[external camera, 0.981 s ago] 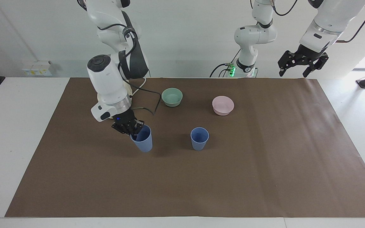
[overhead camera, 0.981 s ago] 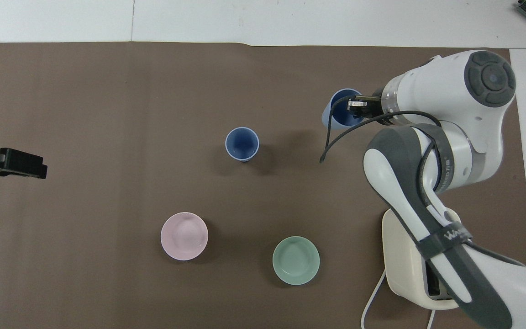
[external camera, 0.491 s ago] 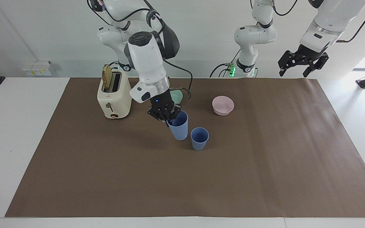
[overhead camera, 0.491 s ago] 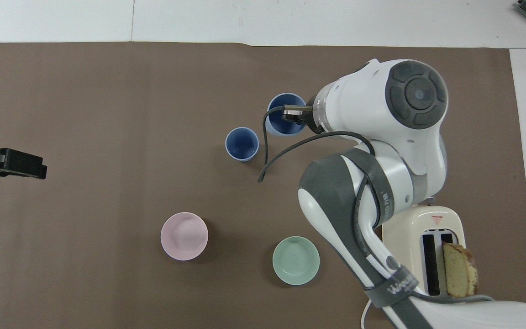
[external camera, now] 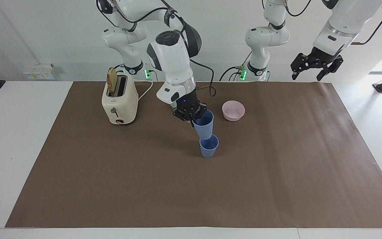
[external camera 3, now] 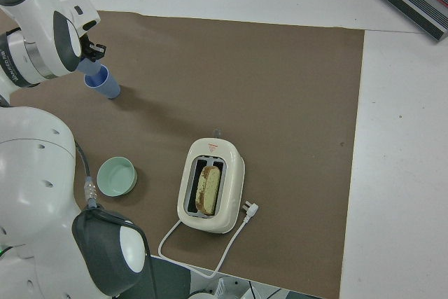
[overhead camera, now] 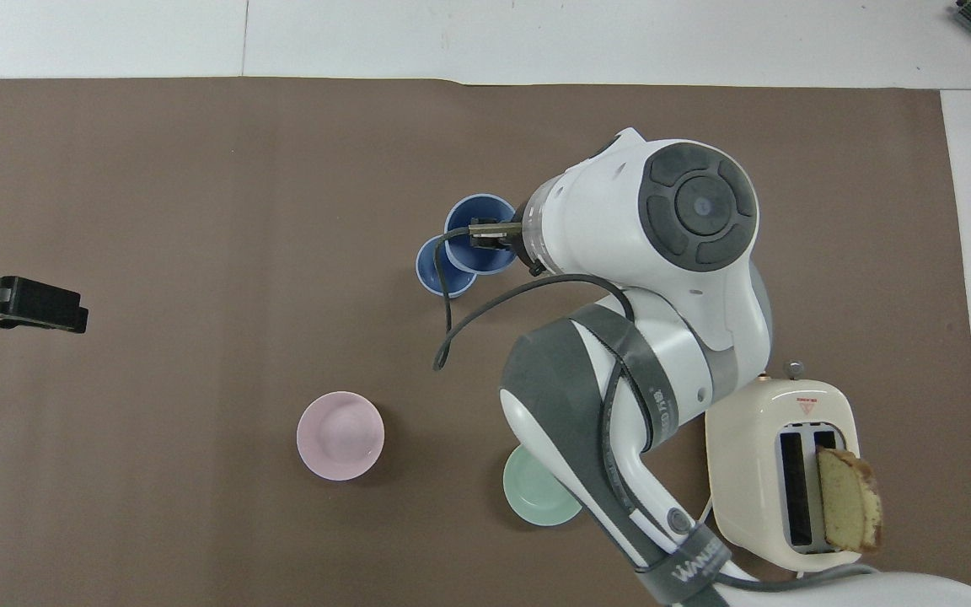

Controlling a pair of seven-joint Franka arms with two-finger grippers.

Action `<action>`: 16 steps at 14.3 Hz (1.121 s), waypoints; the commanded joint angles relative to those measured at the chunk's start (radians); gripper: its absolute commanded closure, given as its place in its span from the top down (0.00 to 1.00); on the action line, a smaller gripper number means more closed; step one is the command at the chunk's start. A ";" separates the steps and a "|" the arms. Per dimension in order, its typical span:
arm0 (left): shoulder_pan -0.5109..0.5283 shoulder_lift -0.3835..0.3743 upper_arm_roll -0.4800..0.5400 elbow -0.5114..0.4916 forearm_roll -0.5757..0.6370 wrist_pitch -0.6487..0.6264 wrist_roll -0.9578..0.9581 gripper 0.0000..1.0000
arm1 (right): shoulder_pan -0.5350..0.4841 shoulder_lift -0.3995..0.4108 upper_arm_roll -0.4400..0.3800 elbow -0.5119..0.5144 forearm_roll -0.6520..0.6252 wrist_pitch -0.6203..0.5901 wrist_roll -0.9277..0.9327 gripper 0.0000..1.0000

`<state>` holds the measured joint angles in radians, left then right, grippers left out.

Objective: Stack blue cups with both arms
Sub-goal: 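Move the held cup over the placed blue cup and lower it in, then release the cup into the other cup by opening the right gripper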

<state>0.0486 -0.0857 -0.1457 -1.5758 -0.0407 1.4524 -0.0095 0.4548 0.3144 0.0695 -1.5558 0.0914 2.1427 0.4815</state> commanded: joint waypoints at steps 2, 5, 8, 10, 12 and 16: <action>0.011 -0.034 -0.002 -0.035 -0.010 0.000 0.003 1.00 | 0.001 0.046 0.003 0.022 -0.004 0.042 -0.004 0.00; 0.011 -0.036 -0.002 -0.039 -0.010 0.000 0.003 1.00 | 0.004 0.074 0.004 0.022 -0.006 0.074 -0.004 0.00; 0.011 -0.039 -0.002 -0.044 -0.010 0.000 0.003 1.00 | 0.007 0.083 0.003 0.020 -0.006 0.085 -0.004 0.00; 0.011 -0.045 -0.002 -0.053 -0.010 0.000 0.005 1.00 | 0.008 0.083 0.003 0.019 -0.004 0.085 -0.006 0.00; 0.011 -0.048 -0.002 -0.055 -0.010 0.002 0.005 1.00 | 0.010 0.083 0.003 0.013 -0.006 0.082 -0.008 0.00; 0.010 -0.055 -0.002 -0.070 -0.010 0.002 0.005 1.00 | 0.011 0.101 0.003 0.011 -0.009 0.085 -0.014 0.00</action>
<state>0.0486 -0.1054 -0.1456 -1.6066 -0.0407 1.4524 -0.0095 0.4667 0.3930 0.0693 -1.5548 0.0909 2.2191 0.4794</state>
